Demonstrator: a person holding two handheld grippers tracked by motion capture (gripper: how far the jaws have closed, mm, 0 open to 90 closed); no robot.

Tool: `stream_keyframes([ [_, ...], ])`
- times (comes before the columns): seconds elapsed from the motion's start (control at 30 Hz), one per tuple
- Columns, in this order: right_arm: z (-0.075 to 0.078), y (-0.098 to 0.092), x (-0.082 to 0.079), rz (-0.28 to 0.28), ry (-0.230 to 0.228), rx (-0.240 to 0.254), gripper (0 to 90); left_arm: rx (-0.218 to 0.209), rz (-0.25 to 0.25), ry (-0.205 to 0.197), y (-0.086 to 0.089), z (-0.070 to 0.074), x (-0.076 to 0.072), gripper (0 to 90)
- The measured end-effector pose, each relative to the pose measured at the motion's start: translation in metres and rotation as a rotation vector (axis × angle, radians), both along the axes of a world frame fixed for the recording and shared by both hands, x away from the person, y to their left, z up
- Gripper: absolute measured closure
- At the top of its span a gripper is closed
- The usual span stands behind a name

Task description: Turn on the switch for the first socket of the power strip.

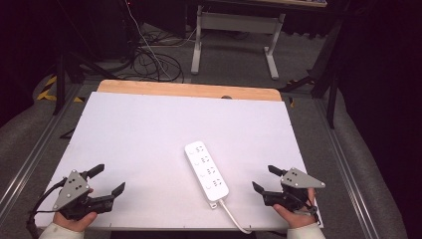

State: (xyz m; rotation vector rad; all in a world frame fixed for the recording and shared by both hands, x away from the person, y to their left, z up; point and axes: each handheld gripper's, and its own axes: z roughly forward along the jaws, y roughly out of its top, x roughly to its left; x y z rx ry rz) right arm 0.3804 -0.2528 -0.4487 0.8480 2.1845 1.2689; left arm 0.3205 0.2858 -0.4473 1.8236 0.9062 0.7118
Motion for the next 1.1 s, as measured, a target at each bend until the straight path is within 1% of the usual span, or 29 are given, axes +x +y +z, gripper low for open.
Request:
stream_keyframes([
  [0.3, 0.0, 0.0, 0.0, 0.002, -0.002, 0.0, 22.5, -0.006, 0.003, 0.001, 0.0, 0.0, 0.0, 16.7],
  [0.53, 0.0, 0.0, 0.0, 0.002, -0.004, -0.003, 22.1, 0.008, 0.013, -0.019, 0.0, 0.001, -0.001, 16.7],
  [0.6, 0.0, 0.0, 0.0, 0.003, -0.004, -0.003, 22.1, -0.007, 0.013, -0.013, 0.0, 0.001, -0.001, 16.7],
  [0.63, 0.001, 0.0, 0.0, 0.001, -0.004, -0.01, 22.0, -0.005, 0.012, -0.013, 0.0, 0.001, -0.001, 16.6],
  [0.73, 0.001, 0.001, 0.001, -0.001, -0.002, -0.007, 21.4, -0.013, 0.017, -0.011, 0.001, 0.002, -0.001, 16.6],
  [0.87, 0.008, 0.003, 0.005, -0.001, 0.005, -0.029, 19.9, -0.011, 0.021, -0.014, 0.001, 0.002, -0.001, 16.6],
  [0.9, 0.012, 0.005, 0.006, -0.001, 0.006, -0.029, 19.7, -0.008, 0.022, -0.014, 0.001, 0.001, -0.001, 16.7],
  [1.03, 0.018, 0.007, 0.008, 0.0, 0.003, -0.03, 19.6, -0.005, 0.031, -0.012, 0.0, 0.001, -0.001, 16.6],
  [1.1, 0.024, 0.01, 0.01, 0.004, 0.002, -0.024, 19.6, -0.007, 0.035, -0.012, 0.0, 0.001, -0.002, 16.7],
])
